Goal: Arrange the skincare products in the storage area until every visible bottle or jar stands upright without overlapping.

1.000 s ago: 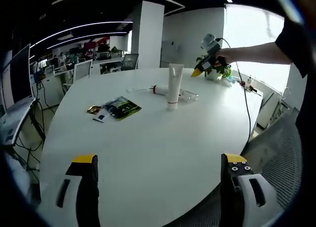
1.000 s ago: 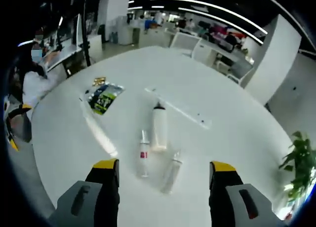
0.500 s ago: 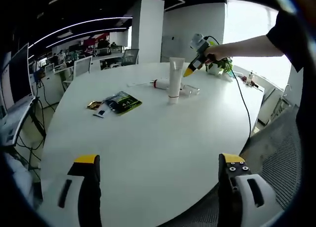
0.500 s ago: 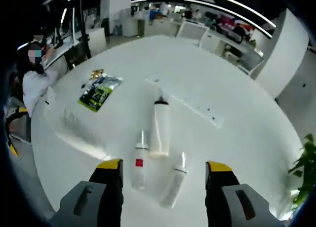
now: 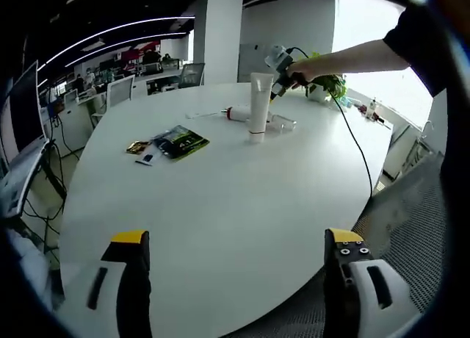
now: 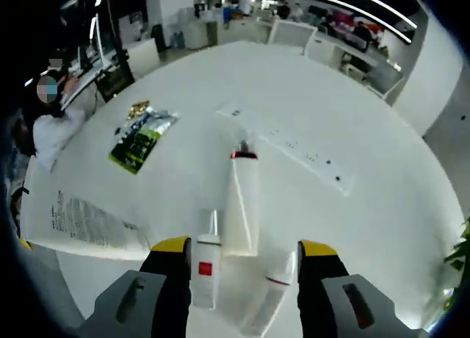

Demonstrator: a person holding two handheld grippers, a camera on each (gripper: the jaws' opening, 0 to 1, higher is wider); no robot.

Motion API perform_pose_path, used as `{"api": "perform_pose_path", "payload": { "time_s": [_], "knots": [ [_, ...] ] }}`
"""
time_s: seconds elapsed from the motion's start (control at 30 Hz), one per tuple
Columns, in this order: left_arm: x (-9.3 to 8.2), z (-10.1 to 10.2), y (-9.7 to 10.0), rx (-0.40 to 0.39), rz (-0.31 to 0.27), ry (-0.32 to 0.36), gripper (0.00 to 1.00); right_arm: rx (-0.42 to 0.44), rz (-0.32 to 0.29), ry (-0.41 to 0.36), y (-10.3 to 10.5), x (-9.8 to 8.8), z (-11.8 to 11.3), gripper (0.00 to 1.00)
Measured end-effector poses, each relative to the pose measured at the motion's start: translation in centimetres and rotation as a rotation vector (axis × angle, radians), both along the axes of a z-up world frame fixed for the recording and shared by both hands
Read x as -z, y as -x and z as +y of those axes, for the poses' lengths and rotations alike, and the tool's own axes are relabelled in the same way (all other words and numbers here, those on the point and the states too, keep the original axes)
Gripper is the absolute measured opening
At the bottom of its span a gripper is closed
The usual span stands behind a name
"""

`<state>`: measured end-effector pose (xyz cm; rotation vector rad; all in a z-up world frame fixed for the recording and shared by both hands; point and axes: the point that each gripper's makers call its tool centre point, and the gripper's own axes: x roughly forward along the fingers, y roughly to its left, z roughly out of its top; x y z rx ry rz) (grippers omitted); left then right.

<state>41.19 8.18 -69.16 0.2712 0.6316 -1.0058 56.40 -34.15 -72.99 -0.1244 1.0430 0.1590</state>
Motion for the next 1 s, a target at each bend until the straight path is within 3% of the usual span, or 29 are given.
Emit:
{"api": "perform_pose_path", "payload": {
  "time_s": [0.57, 1.0],
  "knots": [
    [0.9, 0.3, 0.2, 0.002, 0.025, -0.042, 0.91, -0.006, 0.015, -0.046, -4.0, 2.3, 0.8, 0.51],
    [1.2, 0.6, 0.0, -0.023, 0.037, -0.040, 0.90, 0.007, 0.094, -0.050, -5.6, 4.6, 1.4, 0.41]
  ]
}}
